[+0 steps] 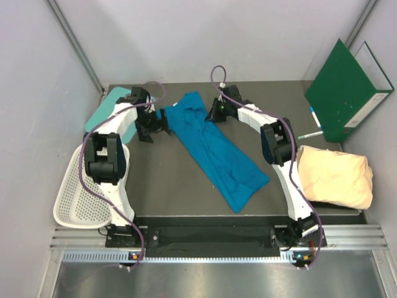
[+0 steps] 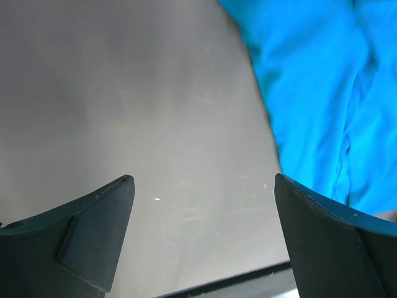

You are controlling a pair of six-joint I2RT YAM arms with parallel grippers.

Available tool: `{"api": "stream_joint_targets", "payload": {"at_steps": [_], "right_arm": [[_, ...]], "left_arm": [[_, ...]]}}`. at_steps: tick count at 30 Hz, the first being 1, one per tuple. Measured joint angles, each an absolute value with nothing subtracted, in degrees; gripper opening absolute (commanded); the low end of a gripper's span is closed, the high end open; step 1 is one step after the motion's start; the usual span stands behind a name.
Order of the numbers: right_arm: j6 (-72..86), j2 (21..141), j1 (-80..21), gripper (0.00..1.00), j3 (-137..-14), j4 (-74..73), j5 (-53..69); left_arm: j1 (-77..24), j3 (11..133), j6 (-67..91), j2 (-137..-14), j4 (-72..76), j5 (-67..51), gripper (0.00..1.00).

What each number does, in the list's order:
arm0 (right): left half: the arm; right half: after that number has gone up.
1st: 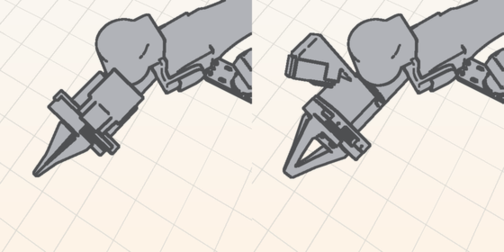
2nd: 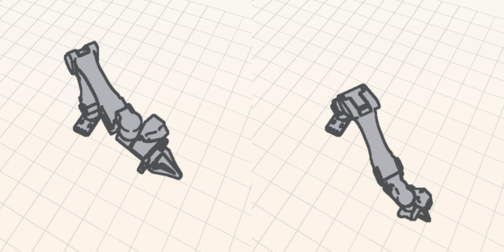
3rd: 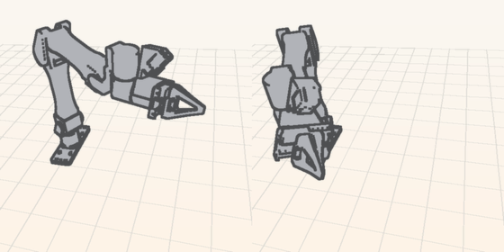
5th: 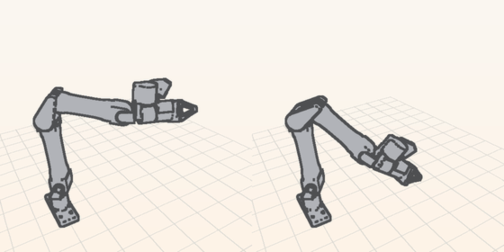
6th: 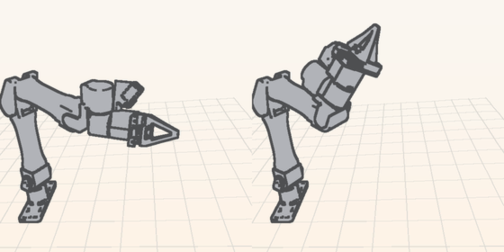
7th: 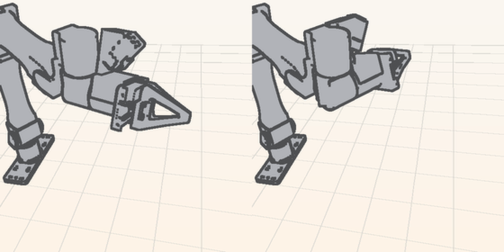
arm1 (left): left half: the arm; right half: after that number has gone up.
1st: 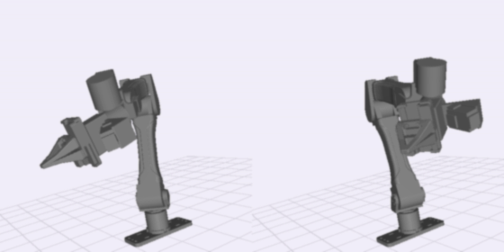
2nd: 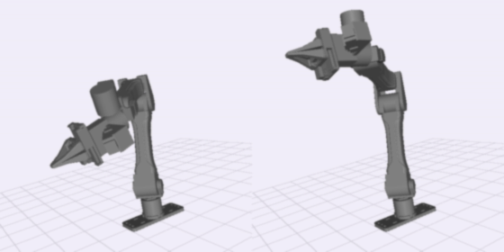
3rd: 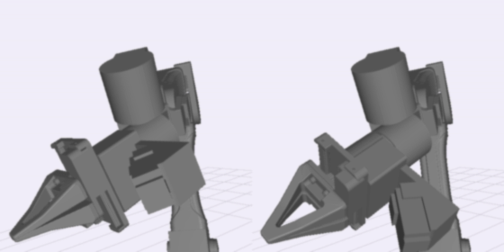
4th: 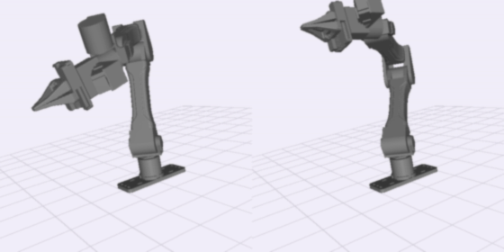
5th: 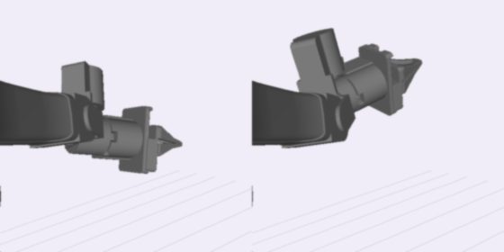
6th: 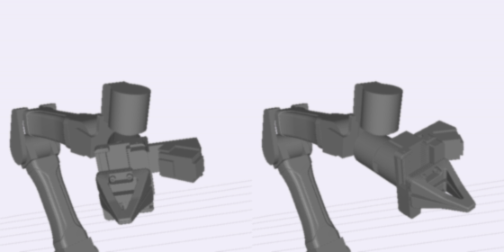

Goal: Fold and stack the t-shirts
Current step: Rotate the tshirt 90 degrees

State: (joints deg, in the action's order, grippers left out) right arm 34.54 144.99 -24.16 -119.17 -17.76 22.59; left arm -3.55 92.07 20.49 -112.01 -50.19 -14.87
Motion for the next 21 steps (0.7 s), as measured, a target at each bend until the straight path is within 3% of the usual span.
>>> {"api": "stream_joint_targets", "payload": {"at_steps": [10, 12, 14, 17, 21], "right_arm": [[37.0, 141.7, -16.6, 0.00, -113.5, -14.4, 18.8], [37.6, 140.4, -14.0, 0.07, -111.6, -14.2, 17.4], [38.0, 139.4, -12.0, 0.26, -110.1, -14.1, 16.5], [38.7, 137.1, -9.5, 0.66, -107.1, -12.8, 16.3], [37.5, 130.7, -8.6, 0.99, -100.2, -12.7, 13.1]], "left_arm": [[-13.6, 88.1, 19.4, -112.0, -48.8, -23.4, 0.99], [-15.9, 87.8, 20.1, -112.1, -47.6, -26.5, 0.99], [-17.6, 87.8, 20.9, -112.6, -46.3, -29.3, 0.99], [-20.6, 87.4, 21.4, -114.4, -44.7, -33.0, 0.99], [-24.0, 83.8, 22.7, -115.9, -43.0, -36.1, 0.97]]}}
